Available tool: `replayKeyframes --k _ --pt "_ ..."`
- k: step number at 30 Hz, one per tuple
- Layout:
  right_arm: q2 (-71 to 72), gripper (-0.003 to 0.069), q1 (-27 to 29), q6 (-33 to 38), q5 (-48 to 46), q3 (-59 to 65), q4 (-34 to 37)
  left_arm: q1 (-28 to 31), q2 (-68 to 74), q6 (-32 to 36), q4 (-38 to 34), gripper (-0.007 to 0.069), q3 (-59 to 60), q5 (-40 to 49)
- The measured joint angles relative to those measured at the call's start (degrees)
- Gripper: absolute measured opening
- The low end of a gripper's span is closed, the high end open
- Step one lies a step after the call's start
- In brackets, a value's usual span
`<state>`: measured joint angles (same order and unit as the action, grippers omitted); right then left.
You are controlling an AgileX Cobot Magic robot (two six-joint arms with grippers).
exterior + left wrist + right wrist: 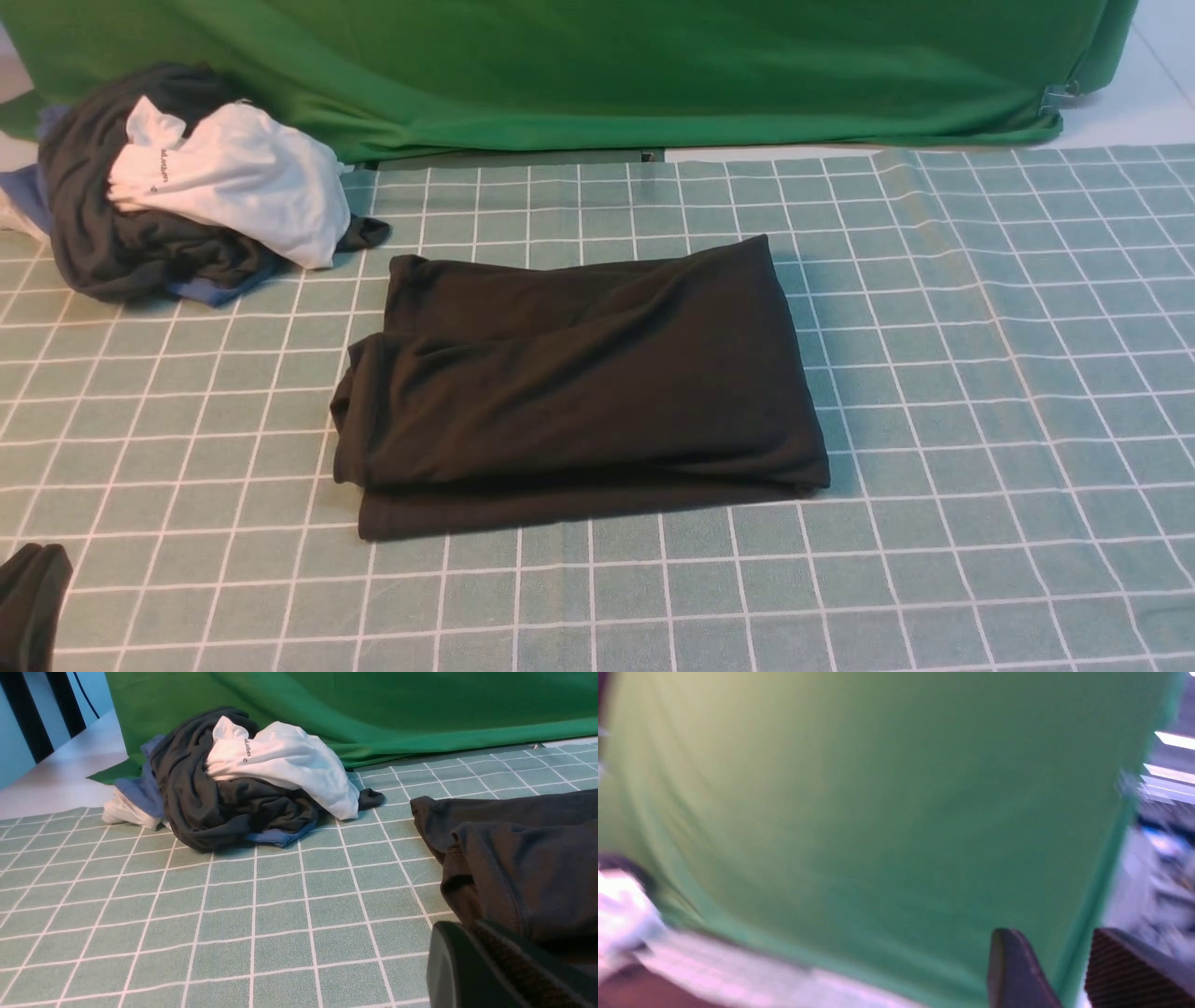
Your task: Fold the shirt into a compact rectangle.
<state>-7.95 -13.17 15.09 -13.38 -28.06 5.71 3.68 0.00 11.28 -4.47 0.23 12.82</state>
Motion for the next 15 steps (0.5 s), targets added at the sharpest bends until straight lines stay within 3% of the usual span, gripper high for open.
replayKeyframes --k 7,15 --pt "0.8 0.0238 10.9 1.8 -0.9 16.2 -0.1 0.1 0.0 0.0 0.0 0.0016 0.0 0.0" --pt "7.8 0.0238 12.2 1.1 -1.6 28.3 -0.1 0.2 0.0 0.0 0.0 0.0016 0.0 0.0"
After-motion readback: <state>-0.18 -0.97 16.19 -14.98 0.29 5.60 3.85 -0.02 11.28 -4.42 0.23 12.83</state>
